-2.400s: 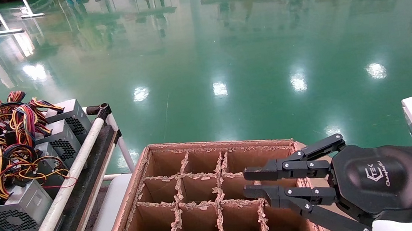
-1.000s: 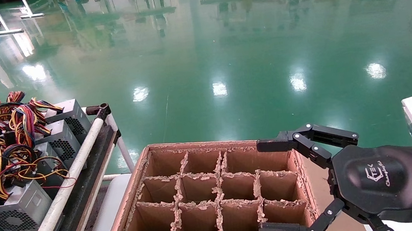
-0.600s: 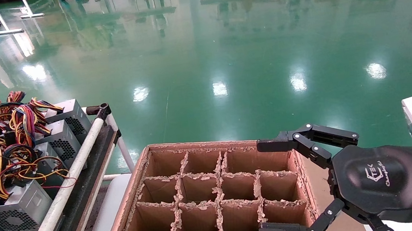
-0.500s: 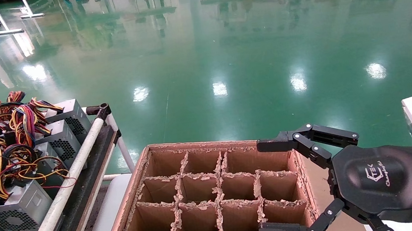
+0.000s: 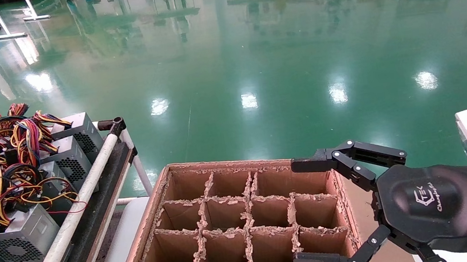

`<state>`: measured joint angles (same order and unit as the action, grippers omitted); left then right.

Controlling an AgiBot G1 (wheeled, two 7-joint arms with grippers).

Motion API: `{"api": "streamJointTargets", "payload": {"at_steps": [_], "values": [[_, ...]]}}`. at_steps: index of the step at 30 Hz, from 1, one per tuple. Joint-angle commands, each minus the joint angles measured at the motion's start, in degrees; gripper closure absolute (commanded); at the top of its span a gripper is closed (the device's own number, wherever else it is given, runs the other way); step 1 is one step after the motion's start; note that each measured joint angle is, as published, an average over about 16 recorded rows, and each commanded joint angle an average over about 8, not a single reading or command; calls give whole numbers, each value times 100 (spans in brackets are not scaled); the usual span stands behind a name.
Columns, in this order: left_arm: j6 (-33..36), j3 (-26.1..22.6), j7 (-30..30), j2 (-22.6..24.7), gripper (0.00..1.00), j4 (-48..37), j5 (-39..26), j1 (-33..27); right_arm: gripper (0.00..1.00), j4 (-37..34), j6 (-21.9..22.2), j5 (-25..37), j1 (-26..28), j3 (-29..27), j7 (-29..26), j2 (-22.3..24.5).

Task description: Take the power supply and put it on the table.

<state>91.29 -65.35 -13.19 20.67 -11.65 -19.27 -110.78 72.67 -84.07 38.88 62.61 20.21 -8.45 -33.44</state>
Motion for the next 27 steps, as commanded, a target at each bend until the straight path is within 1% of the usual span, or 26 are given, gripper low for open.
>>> {"api": "streamJointTargets", "payload": {"at_steps": [1,16,22,27], "values": [[-1,-1,-1,1,0,-1,-1,-2,0,0,0,0,0,0,0,0],[-62,-2,-16,33,0,41,1,-11,0,0,0,0,0,0,0,0],[-324,-3,-33,375,0,188,-13,-3,0,-1,0,0,0,0,1,0],[-533,-176,-121,650,0,220,-250,89,0,-2,0,0,1,1,1,0]]}}
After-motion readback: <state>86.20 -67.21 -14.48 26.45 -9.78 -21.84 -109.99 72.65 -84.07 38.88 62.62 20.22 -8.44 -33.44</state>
